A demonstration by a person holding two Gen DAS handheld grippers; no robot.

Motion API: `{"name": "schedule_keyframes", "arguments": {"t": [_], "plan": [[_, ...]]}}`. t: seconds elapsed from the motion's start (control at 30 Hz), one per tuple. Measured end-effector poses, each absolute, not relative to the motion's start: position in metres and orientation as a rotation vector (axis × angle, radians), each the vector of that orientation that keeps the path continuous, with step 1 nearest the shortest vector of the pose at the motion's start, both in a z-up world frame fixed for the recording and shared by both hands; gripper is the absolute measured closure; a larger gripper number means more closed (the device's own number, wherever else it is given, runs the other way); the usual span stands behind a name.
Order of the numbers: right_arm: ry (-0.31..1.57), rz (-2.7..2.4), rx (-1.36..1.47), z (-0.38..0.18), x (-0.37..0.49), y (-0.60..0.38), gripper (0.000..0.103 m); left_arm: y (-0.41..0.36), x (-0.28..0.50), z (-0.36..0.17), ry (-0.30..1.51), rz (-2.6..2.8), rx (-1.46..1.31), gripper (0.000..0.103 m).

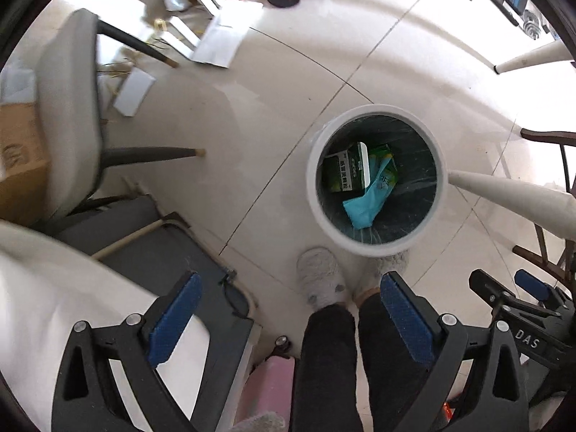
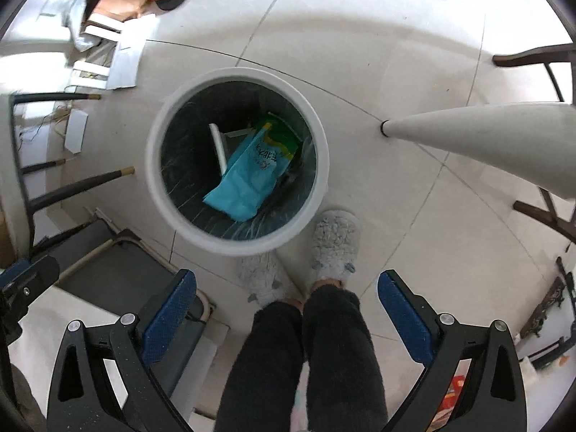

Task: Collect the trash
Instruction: 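Grasp the silver blister pack with the left gripper while the right grasps the red pouch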

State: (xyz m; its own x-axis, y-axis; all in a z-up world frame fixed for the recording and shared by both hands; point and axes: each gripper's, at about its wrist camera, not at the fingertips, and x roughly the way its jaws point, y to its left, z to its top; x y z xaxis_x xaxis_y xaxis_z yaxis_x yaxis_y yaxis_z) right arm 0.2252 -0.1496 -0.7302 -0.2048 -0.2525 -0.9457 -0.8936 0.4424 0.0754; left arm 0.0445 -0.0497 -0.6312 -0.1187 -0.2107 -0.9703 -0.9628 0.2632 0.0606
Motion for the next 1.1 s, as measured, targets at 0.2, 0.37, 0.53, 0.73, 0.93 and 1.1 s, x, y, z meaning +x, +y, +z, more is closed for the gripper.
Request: {"name": "schedule_keyframes", "arguments": {"t": [0.2,0.37,0.53,0.73,0.93,1.1], "plan": [[1.675,0.889,-0.975,-0.636,0.21,-0.155,0.001,-0.066,0.031,-0.552,1.513,0.992,-1.087,0.002],[1.63,0.931,-0.967,-0.56,0.202,-0.161,0.001,-0.079,0.026,-0.49,1.484,1.001,-1.045,0.002],[1.642,0.951,-0.936,-0.492,0.201,-0.174,0.001,-0.089,0.025,-0.431,1.453,0.999,-1.007,0.002],[1.649,1.01,-0.851,-0.41,0.209,-0.181,0.001,-0.087,0.037,-0.365,1.375,1.025,-0.923,0.002],[1.574,1.036,-0.747,-0.336,0.259,-0.156,0.001,-0.051,0.093,-0.313,1.314,1.032,-0.699,0.0],[1.462,1.004,-0.782,-0.314,0.337,-0.103,0.001,-0.013,0.153,-0.29,1.303,1.092,-0.454,0.0]]}}
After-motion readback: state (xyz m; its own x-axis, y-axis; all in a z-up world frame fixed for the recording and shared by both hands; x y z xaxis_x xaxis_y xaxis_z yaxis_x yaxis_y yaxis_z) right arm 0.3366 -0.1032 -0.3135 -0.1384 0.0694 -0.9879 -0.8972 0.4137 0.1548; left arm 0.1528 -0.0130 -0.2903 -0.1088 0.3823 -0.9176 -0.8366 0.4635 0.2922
